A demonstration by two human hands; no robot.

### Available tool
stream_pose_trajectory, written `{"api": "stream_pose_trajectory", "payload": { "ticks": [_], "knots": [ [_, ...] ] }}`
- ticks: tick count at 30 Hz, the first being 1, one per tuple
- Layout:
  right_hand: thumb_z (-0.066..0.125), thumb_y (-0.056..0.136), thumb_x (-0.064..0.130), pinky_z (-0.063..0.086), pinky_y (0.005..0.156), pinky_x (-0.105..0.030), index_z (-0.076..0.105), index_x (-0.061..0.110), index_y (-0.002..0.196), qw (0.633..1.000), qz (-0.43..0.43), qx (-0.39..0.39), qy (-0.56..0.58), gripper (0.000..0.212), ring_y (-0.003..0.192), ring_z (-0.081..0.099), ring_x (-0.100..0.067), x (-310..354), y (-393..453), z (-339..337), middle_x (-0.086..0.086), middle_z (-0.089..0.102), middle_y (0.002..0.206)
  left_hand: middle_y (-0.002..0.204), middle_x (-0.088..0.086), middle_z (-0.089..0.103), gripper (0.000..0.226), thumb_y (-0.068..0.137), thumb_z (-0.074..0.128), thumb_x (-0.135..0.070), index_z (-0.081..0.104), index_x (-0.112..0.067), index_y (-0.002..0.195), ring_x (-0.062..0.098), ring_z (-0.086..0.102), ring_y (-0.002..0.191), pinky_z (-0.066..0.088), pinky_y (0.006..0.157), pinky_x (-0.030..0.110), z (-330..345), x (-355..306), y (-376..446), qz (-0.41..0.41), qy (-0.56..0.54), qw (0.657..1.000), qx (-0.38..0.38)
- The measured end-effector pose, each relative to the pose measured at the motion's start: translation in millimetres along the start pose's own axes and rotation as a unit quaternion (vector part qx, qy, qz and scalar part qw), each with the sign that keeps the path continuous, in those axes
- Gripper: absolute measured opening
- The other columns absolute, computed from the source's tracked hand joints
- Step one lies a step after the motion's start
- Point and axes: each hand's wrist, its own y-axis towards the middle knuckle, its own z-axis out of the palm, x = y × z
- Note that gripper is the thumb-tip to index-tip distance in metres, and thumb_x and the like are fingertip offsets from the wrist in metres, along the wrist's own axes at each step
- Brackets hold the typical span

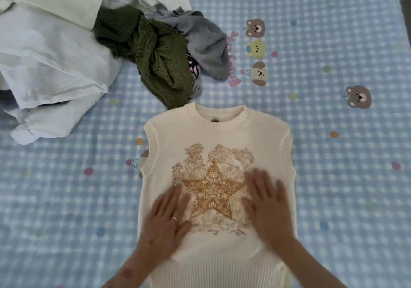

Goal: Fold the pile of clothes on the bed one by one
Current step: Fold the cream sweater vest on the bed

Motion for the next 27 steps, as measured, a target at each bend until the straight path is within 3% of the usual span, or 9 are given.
{"api": "stream_pose_trajectory", "payload": {
  "ticks": [4,9,13,16,18,20,22,24,27],
  "knots": [
    [0.007,0.100,0.043,0.015,0.114,-0.054,0.026,0.006,0.148,0.991,0.122,-0.025,0.046,0.064,0.145,0.019,-0.029,-18,-29,-15,-0.013,0.019,0.157,0.155,0.019,0.016,0.069,0.095,0.030,-0.046,0.023,-0.001,0.146,0.031,0.016,0.144,0.012,0.117,0.040,-10,11,-24,-0.087,-0.050,0.994,-0.038],
    [0.021,0.100,0.051,0.008,0.116,-0.051,0.016,0.019,0.152,0.991,-0.108,0.011,0.075,0.061,0.147,0.008,-0.025,76,-78,3,-0.004,0.013,0.160,0.158,0.011,0.012,0.072,0.097,0.030,-0.052,0.014,-0.007,0.150,0.026,0.011,0.146,0.008,0.119,0.038,2,-51,-36,0.123,-0.067,0.990,-0.021],
    [0.025,0.099,0.044,0.019,0.113,-0.052,0.026,0.017,0.149,0.998,-0.043,0.044,0.027,0.057,0.146,0.016,-0.027,24,-103,7,-0.004,0.020,0.158,0.156,0.011,0.020,0.066,0.096,0.031,-0.053,0.023,-0.013,0.149,0.027,0.022,0.143,0.016,0.115,0.039,13,-6,-76,0.126,-0.021,0.991,0.036],
    [0.037,0.094,0.024,0.019,0.114,-0.046,0.024,0.006,0.149,0.999,-0.039,0.010,0.017,0.059,0.142,0.024,-0.028,-21,-135,3,-0.012,0.024,0.155,0.156,0.011,0.020,0.059,0.094,0.034,-0.025,0.019,-0.009,0.149,0.027,0.027,0.142,0.012,0.118,0.037,13,34,-107,0.129,-0.013,0.992,0.005],
    [0.063,0.072,0.008,0.017,0.114,-0.042,0.024,0.004,0.146,0.992,-0.121,0.011,0.020,0.084,0.138,0.028,-0.028,-32,-154,1,-0.015,0.031,0.151,0.158,0.010,0.014,0.074,0.080,0.035,-0.004,0.013,-0.007,0.150,0.025,0.021,0.143,0.010,0.118,0.038,13,46,-120,0.170,0.011,0.985,-0.007],
    [0.069,0.064,0.012,0.016,0.113,-0.041,0.032,0.005,0.142,0.977,-0.210,0.035,0.012,0.086,0.136,0.031,-0.026,-38,-164,-3,-0.014,0.039,0.147,0.159,0.007,0.012,0.078,0.076,0.033,0.000,0.012,-0.007,0.150,0.023,0.020,0.143,0.017,0.117,0.037,10,50,-121,0.233,0.018,0.972,0.009],
    [0.054,0.079,0.025,0.016,0.114,-0.042,0.037,0.010,0.141,0.967,-0.253,0.039,0.014,0.067,0.136,0.033,-0.026,-38,-165,-9,-0.010,0.041,0.146,0.155,0.005,0.026,0.077,0.075,0.043,-0.002,0.021,-0.009,0.148,0.020,0.030,0.140,0.031,0.113,0.036,4,48,-113,0.264,0.013,0.964,0.030],
    [0.044,0.083,0.030,0.017,0.113,-0.043,0.047,0.012,0.138,0.962,-0.267,0.057,0.016,0.058,0.135,0.038,-0.027,-38,-162,-12,-0.008,0.043,0.145,0.145,0.002,0.044,0.072,0.073,0.051,-0.009,0.034,-0.013,0.142,0.017,0.044,0.132,0.043,0.103,0.039,-1,42,-105,0.257,-0.007,0.965,0.056],
    [0.042,0.085,0.027,0.018,0.114,-0.037,0.055,0.013,0.132,0.965,-0.238,0.074,0.081,0.051,0.136,0.036,-0.017,-33,-172,-15,-0.004,0.048,0.142,0.135,0.001,0.055,0.047,0.086,0.038,-0.017,0.054,-0.016,0.130,0.016,0.054,0.123,0.050,0.095,0.039,-8,39,-112,0.227,-0.059,0.971,0.051]
  ]
}}
